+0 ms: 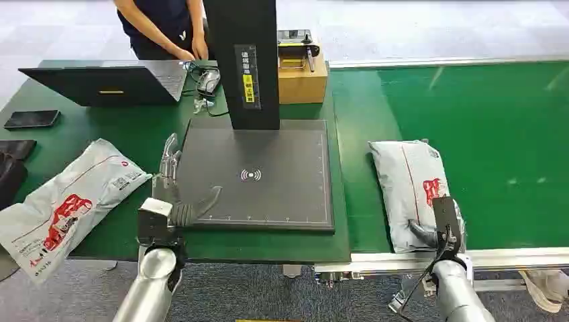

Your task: Moved the parcel from conveyor to table for the left to box.

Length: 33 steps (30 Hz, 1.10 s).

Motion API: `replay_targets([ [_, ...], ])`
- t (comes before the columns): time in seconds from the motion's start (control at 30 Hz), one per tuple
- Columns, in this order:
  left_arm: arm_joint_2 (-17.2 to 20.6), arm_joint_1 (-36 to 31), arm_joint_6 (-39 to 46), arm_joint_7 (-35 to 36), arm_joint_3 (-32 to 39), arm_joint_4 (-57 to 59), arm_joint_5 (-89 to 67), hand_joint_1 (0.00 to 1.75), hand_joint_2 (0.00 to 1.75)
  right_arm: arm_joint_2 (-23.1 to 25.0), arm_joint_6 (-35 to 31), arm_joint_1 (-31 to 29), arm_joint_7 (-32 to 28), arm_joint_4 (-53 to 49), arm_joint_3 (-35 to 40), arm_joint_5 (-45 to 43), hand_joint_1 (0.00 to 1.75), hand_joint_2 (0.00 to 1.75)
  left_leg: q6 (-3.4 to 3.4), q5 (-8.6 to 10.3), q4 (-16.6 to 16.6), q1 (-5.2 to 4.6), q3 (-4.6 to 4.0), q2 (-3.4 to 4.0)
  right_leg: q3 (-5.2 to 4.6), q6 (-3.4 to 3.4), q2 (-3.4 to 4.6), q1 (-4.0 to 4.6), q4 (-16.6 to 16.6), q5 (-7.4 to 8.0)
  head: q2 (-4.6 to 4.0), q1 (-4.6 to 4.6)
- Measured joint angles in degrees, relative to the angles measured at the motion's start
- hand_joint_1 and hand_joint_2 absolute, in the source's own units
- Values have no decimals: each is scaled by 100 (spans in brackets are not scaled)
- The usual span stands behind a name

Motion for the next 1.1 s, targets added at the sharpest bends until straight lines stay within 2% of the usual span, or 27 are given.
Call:
replay_targets([
  [0.03, 0, -18, 0, -20, 0, 18, 2, 0, 175, 0, -6, -2, 2, 11, 41, 37, 134, 175, 0, 0, 0, 0, 0, 0, 0, 0, 0, 0, 0, 0, 0, 0],
  [0.1, 0, -49, 0, -44, 0, 61, 15, 0, 175, 2, -2, -3, 17, 24, 111, 131, 162, 175, 0, 0, 0, 0, 1, 0, 1, 1, 1, 0, 0, 1, 0, 0],
  [0.2, 0, -70, 11, -48, 0, 96, 57, 0, 175, 2, 4, -12, 79, 26, 258, 282, 164, 175, 0, 0, 0, 0, 2, 1, 3, 0, 3, 0, 0, 2, 0, 0],
  [0.3, 0, -66, 22, -26, 0, 96, 63, 0, 175, 2, 15, -35, 118, 26, 378, 339, 154, 175, 0, 0, 0, 0, 3, 1, 4, 1, 2, 0, 0, 2, 0, 0],
  [0.33, 0, -62, 24, -22, 0, 96, 63, 0, 175, 2, 17, -50, 125, 24, 393, 341, 159, 175, 1, 0, 1, 0, 3, 1, 5, 1, 2, 0, 0, 3, 0, 0],
  [0.4, 0, -36, 33, 26, 0, 94, 59, 0, 175, 0, 13, -70, 136, 11, 435, 356, 154, 175, 1, 1, 2, 0, 6, 1, 8, 1, 2, 0, 0, 3, 0, 0],
  [0.9, 0, 79, 0, 175, 0, 31, -15, 0, 175, 17, -135, 196, 203, -520, 653, 382, 155, 175, 1, 0, 2, 0, 3, 0, 6, 2, -1, 0, 0, 1, 0, 0],
  [0.97, 0, 80, 0, 175, 0, 31, -15, 0, 175, 20, -136, 217, 208, -553, 658, 382, 150, 175, 1, 0, 3, 0, 3, 0, 6, 2, -1, 0, 0, 1, 0, 0],
  [1.1, 0, 84, -7, 177, 0, 24, -17, 0, 175, 33, -230, 290, 203, -654, 658, 382, 155, 175, 1, 1, 3, 0, 1, -2, 6, 2, -3, 0, 0, 1, 0, 0],
])
